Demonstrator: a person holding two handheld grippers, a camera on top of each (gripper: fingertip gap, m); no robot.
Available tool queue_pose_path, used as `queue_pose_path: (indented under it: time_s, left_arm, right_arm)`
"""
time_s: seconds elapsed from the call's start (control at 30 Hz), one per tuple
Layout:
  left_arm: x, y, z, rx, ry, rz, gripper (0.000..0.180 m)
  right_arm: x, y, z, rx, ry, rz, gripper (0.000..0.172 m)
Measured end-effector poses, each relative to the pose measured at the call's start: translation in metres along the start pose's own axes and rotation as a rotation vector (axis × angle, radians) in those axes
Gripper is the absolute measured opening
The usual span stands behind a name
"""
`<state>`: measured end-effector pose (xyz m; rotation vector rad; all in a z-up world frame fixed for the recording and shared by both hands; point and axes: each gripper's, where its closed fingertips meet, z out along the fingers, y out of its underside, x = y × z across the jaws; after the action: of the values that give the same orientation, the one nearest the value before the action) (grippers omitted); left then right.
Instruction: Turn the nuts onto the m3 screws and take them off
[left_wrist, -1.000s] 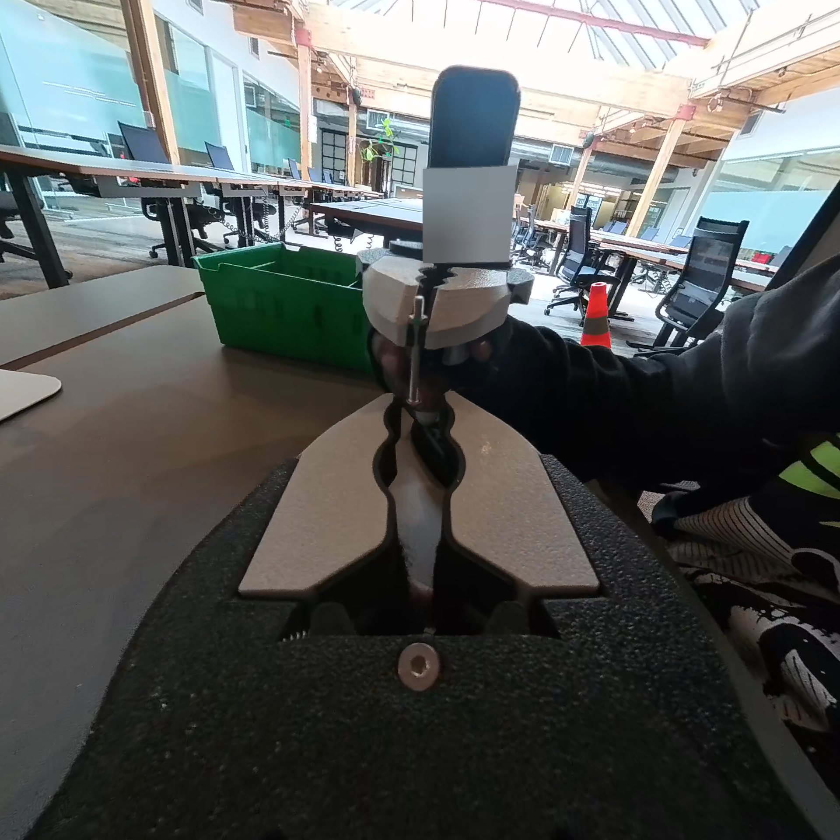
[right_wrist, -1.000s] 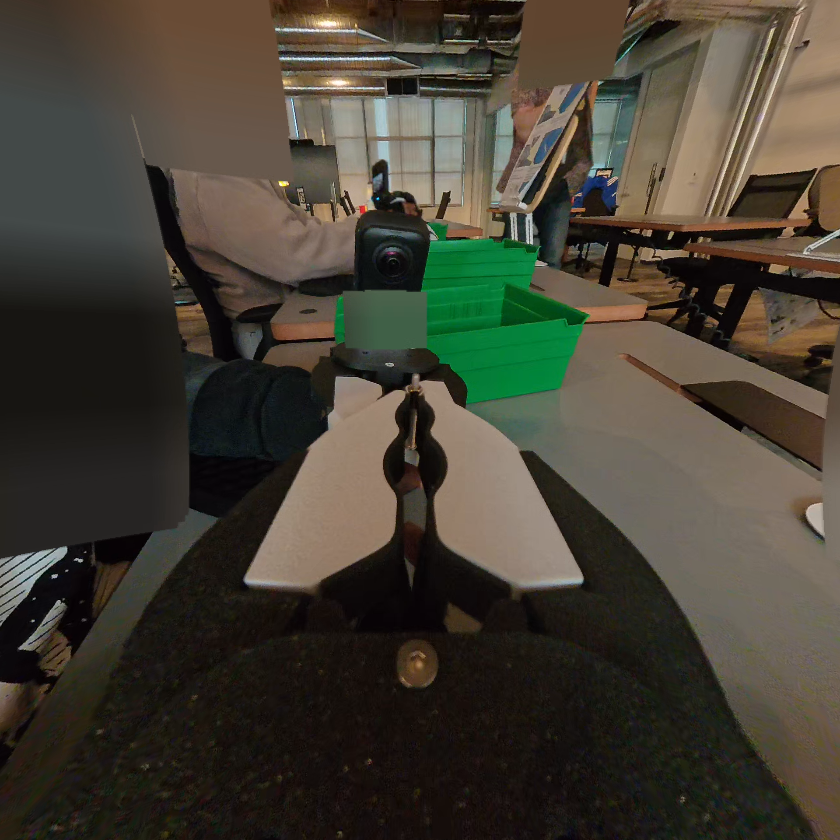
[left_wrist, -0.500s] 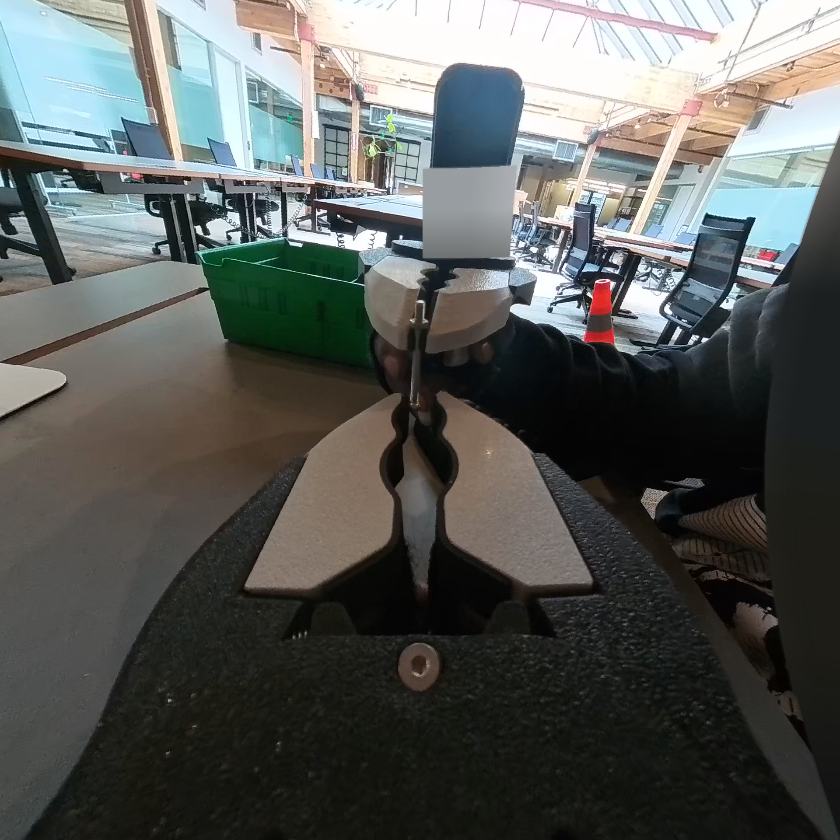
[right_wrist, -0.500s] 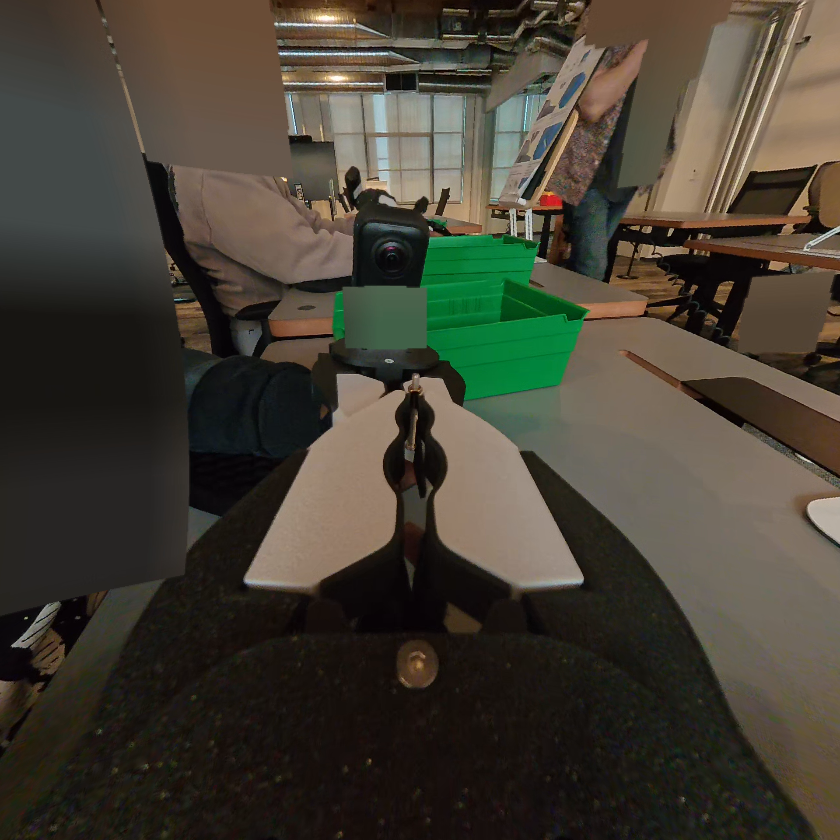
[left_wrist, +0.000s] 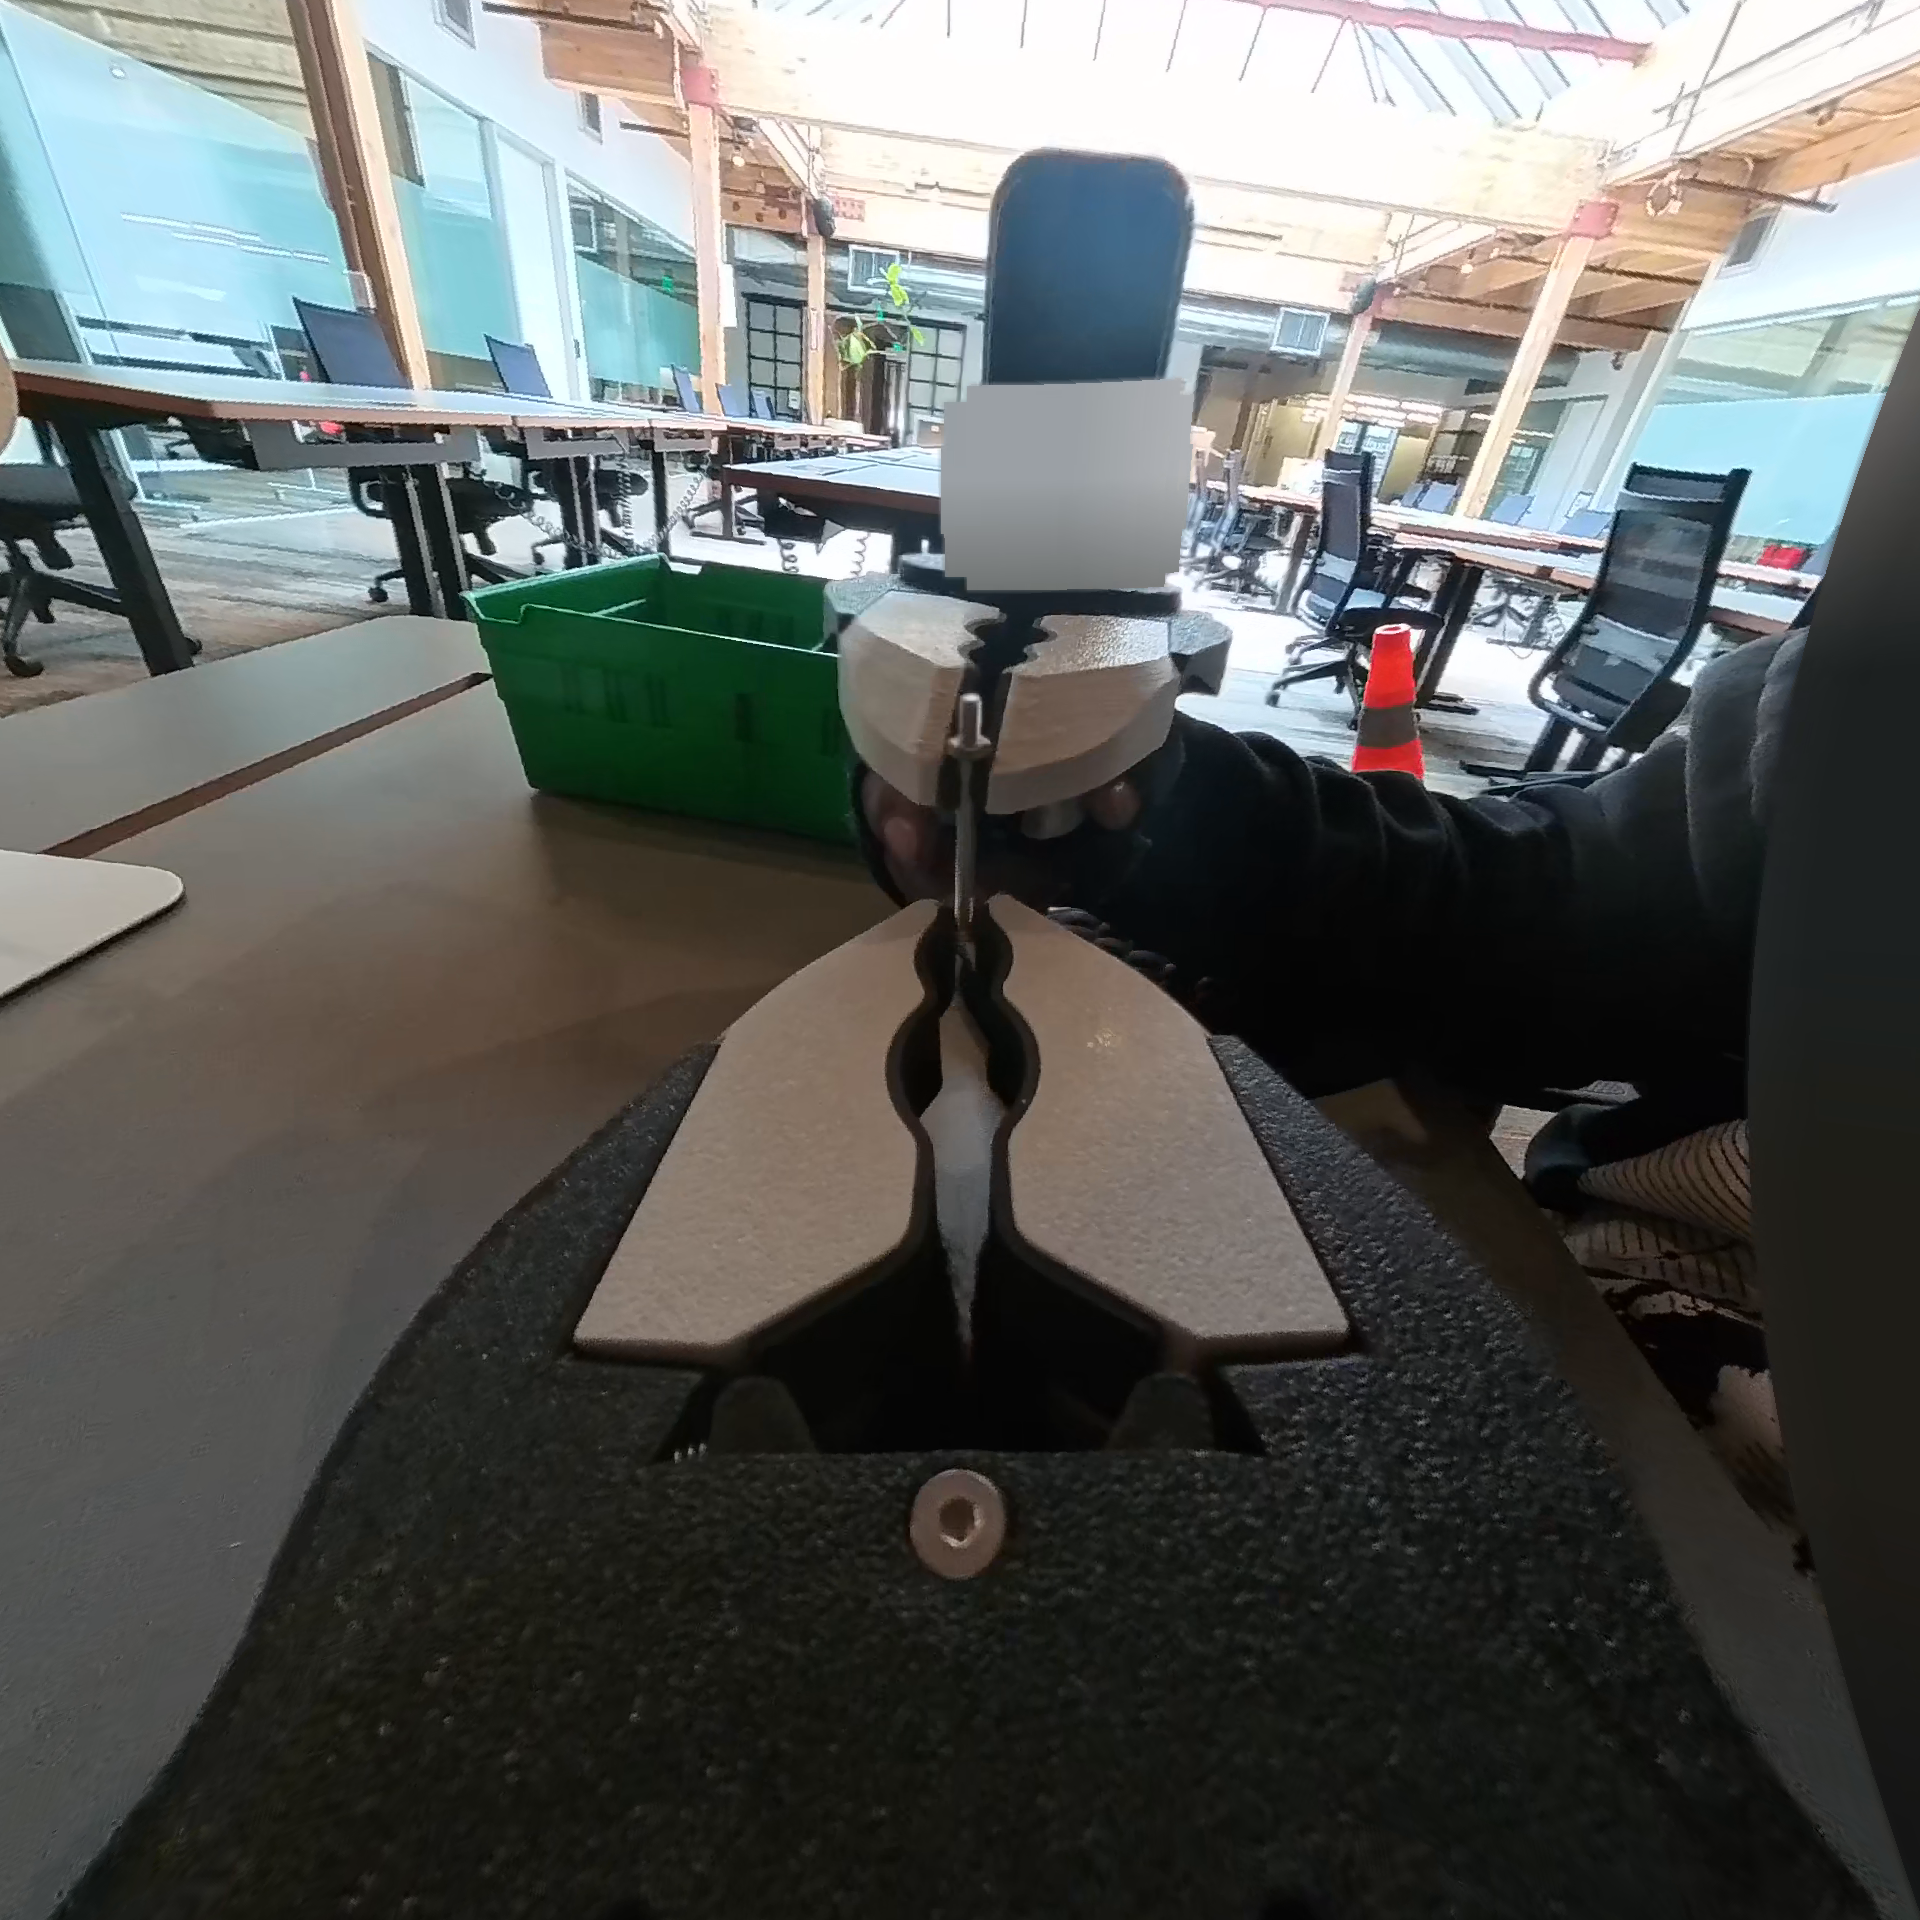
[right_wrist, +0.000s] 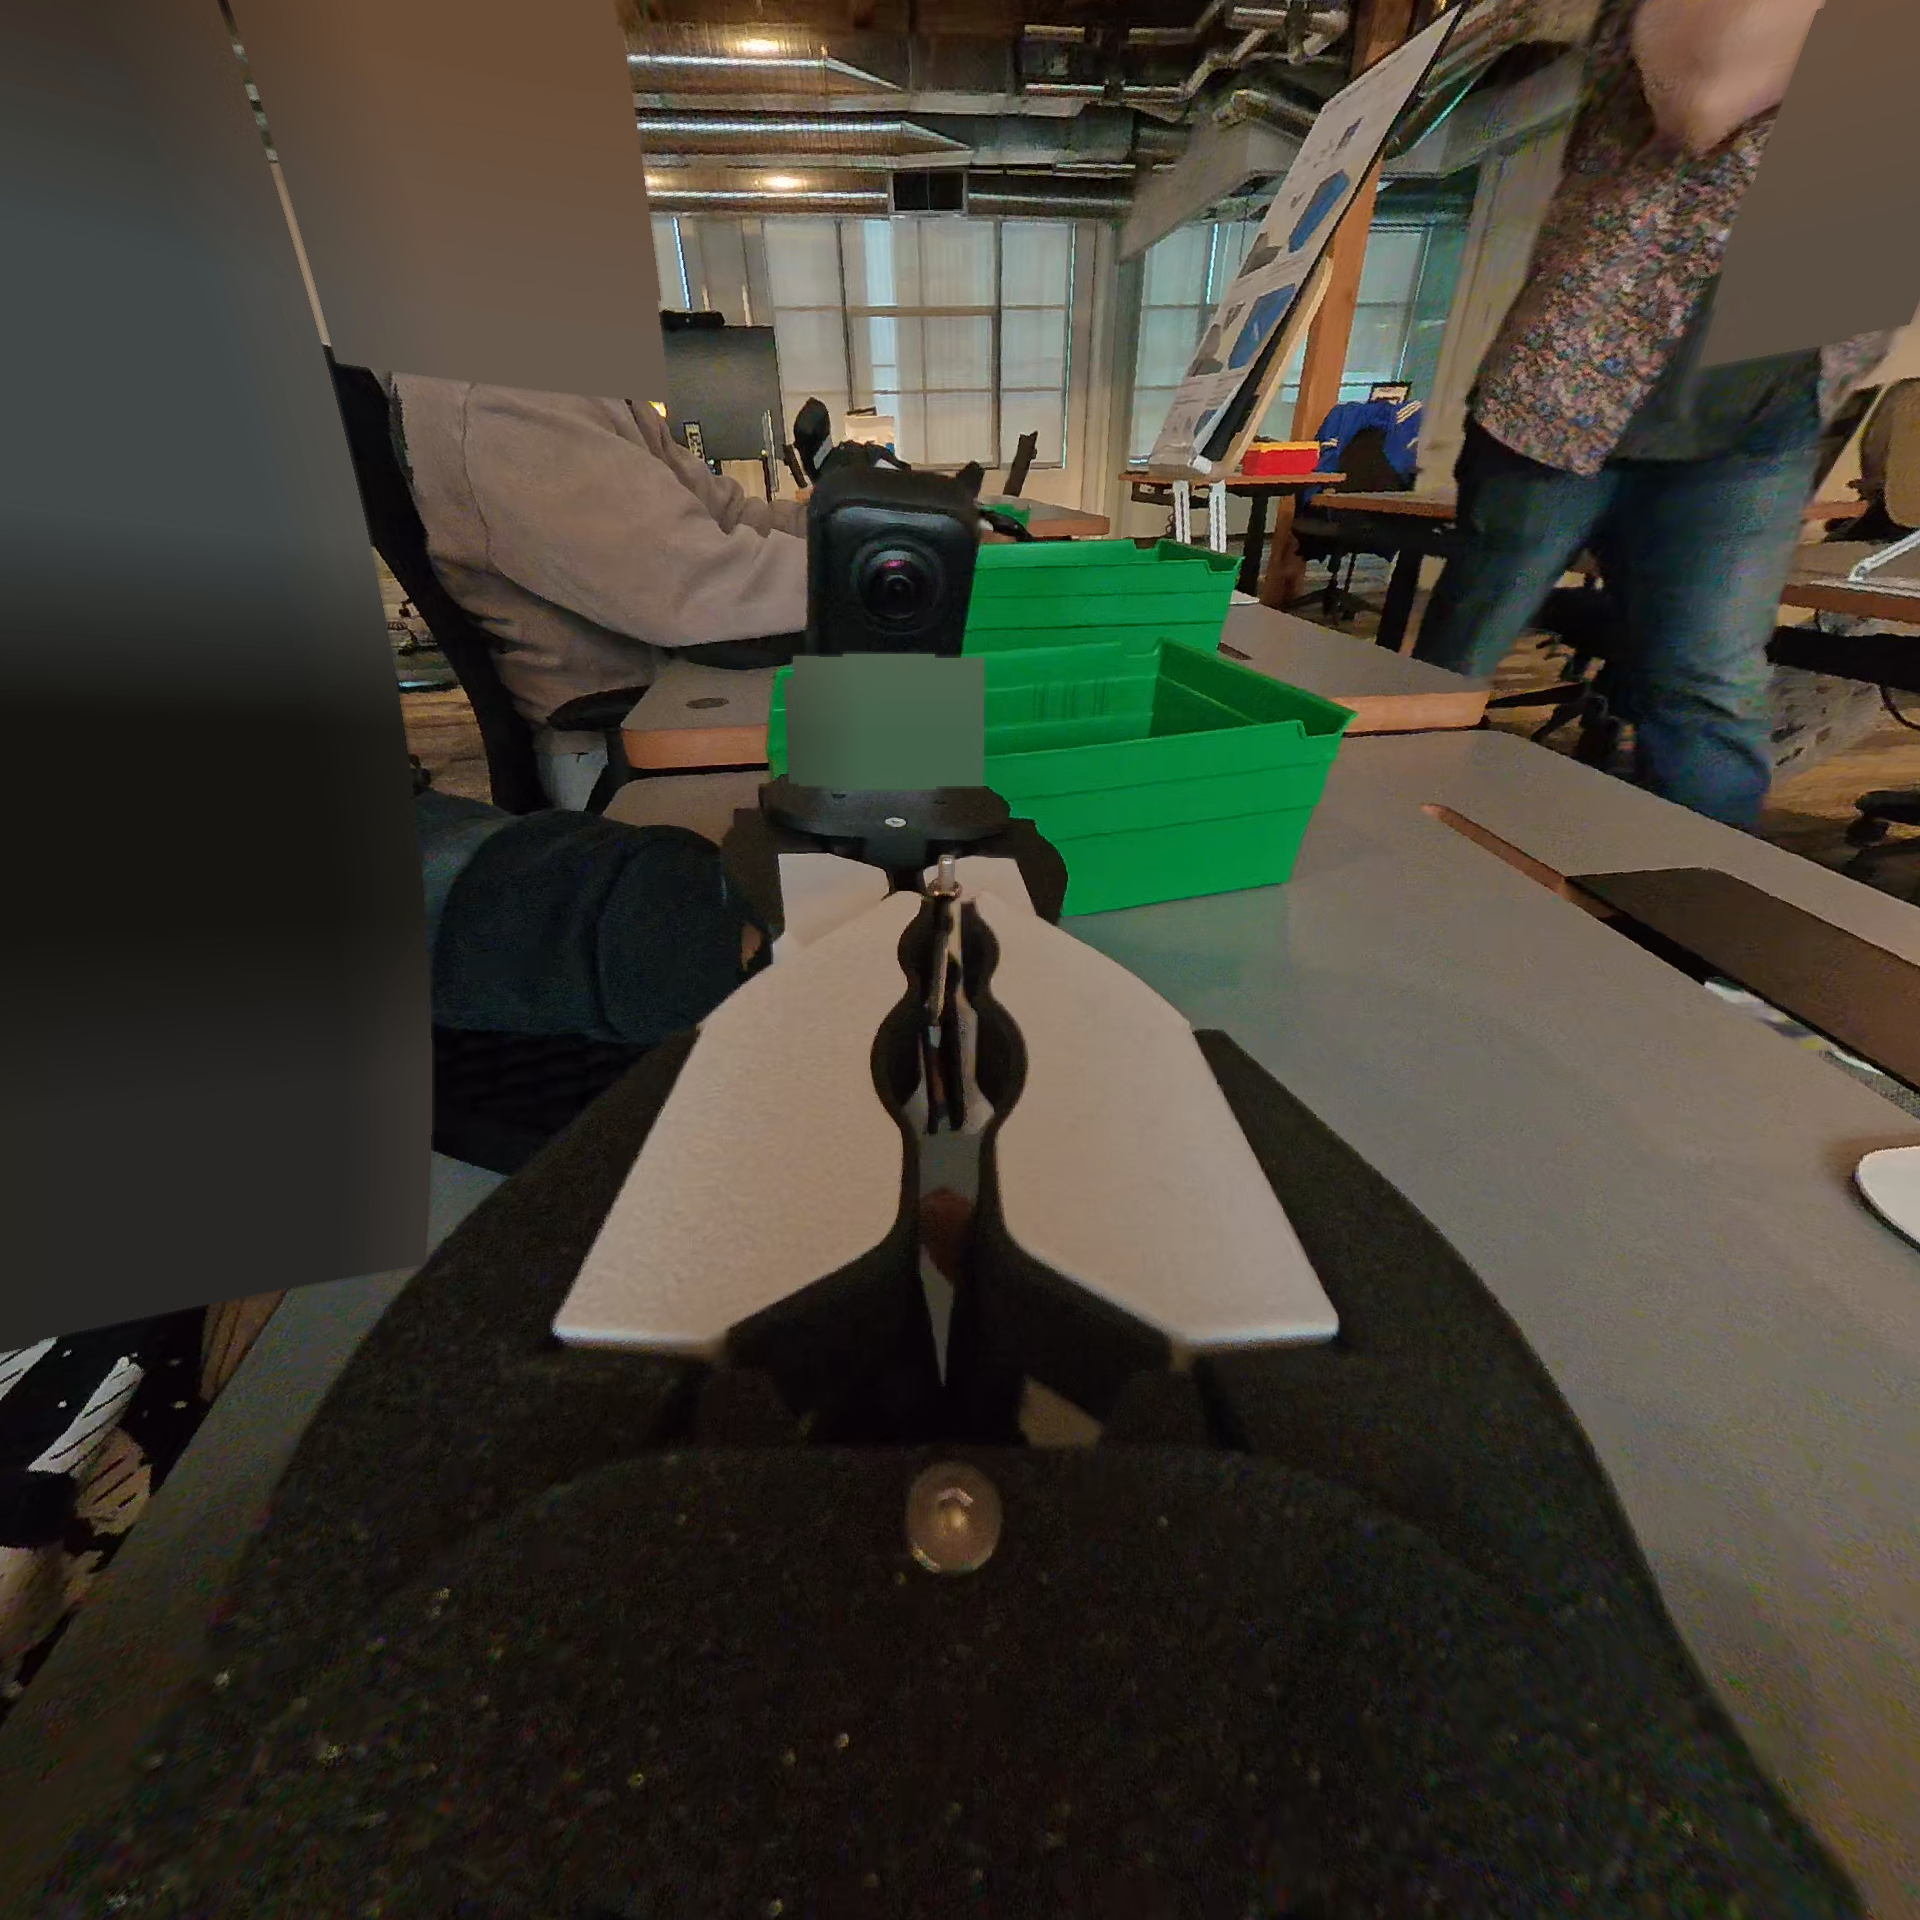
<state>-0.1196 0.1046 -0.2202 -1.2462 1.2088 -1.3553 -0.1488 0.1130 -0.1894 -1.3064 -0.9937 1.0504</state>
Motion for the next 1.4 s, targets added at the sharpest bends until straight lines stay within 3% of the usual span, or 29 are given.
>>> queue_pose_path:
  time_s: [0.13,0.23,0.7,1.13,1.4]
  left_arm:
    - [-0.003,0.002,-0.001,0.005,-0.017,0.021,0.002]
    - [-0.005,0.005,-0.001,0.008,-0.022,0.013,0.002]
    - [-0.009,0.006,-0.002,0.034,-0.011,-0.111,0.001]
    - [-0.006,0.003,-0.002,0.042,0.01,-0.112,0.001]
    - [-0.004,0.005,-0.001,0.03,0.017,-0.113,0.001]
  right_arm:
    - [0.002,0.0,-0.002,0.003,0.018,-0.001,0.023]
    - [0.003,0.0,-0.003,0.012,0.026,0.0,0.027]
    - [0.011,0.002,-0.001,-0.004,0.09,-0.036,0.022]
    - [0.018,0.001,-0.007,0.009,0.125,-0.029,0.012]
    - [0.009,0.003,0.001,-0.005,0.084,-0.049,0.02]
